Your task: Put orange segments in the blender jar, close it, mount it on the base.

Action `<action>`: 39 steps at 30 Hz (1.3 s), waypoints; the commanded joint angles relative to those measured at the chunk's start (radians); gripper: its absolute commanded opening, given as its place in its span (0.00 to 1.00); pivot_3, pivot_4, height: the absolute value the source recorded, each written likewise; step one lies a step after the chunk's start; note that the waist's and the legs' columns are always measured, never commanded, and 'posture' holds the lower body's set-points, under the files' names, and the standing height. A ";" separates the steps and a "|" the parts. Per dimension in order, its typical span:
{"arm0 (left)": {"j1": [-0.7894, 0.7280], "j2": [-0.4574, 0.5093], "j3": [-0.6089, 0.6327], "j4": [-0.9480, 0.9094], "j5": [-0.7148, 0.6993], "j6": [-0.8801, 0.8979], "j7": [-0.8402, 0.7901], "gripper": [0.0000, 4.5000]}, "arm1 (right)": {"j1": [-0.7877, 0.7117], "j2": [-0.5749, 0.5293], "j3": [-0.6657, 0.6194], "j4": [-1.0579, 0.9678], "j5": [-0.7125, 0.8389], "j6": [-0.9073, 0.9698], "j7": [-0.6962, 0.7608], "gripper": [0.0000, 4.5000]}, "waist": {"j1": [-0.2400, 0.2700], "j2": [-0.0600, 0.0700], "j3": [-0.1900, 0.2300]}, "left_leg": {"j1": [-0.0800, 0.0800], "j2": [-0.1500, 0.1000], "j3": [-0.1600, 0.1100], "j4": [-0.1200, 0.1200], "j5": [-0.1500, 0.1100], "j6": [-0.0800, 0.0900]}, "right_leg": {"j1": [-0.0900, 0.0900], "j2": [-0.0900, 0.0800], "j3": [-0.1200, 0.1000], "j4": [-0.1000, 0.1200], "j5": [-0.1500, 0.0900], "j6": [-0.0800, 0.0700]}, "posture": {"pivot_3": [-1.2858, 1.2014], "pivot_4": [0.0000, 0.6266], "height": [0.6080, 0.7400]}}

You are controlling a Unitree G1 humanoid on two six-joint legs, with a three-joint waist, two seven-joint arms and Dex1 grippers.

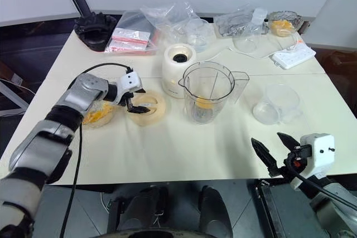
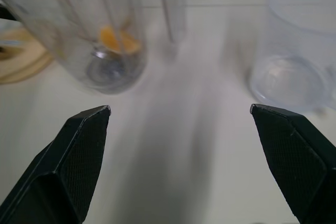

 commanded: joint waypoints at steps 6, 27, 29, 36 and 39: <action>-0.121 -0.066 -0.018 0.253 0.157 -0.136 -0.013 1.00 | -0.115 -0.060 -0.003 -0.096 0.195 0.071 -0.064 1.00 | 0.000 -0.003 -0.001 | 0.000 0.000 0.000 0.001 0.000 0.000 | 0.000 0.000 -0.001 0.000 0.000 0.000 | 0.52 0.24 1.00; -0.076 -0.097 0.073 0.317 0.204 -0.173 -0.046 0.06 | -0.169 -0.081 0.137 -0.033 0.114 0.063 -0.056 1.00 | -0.002 -0.006 -0.010 | 0.007 0.002 0.000 0.002 0.000 0.000 | 0.007 0.000 -0.002 0.001 0.001 -0.001 | 0.52 0.24 1.00; -0.102 -0.086 0.093 0.289 0.183 -0.188 -0.101 0.06 | -0.179 -0.076 0.154 -0.017 0.094 0.056 -0.047 1.00 | -0.002 -0.006 -0.009 | 0.006 0.002 0.000 0.002 0.000 0.000 | 0.006 0.000 -0.002 0.001 0.001 -0.001 | 0.52 0.24 1.00; -0.394 -0.010 0.245 0.161 0.025 -0.134 -0.363 0.06 | -0.203 -0.048 0.212 0.041 0.033 0.027 -0.018 1.00 | 0.003 -0.013 -0.005 | -0.012 0.003 -0.001 0.007 0.000 0.000 | -0.007 0.001 -0.005 0.003 0.002 -0.002 | 0.52 0.24 1.00; -0.529 0.009 0.272 0.193 0.017 -0.143 -0.390 0.06 | -0.221 -0.035 0.212 0.073 0.004 0.019 -0.028 1.00 | 0.001 -0.012 -0.005 | -0.015 0.002 -0.001 0.012 -0.002 0.005 | -0.008 0.001 -0.005 0.002 0.002 -0.001 | 0.52 0.24 1.00</action>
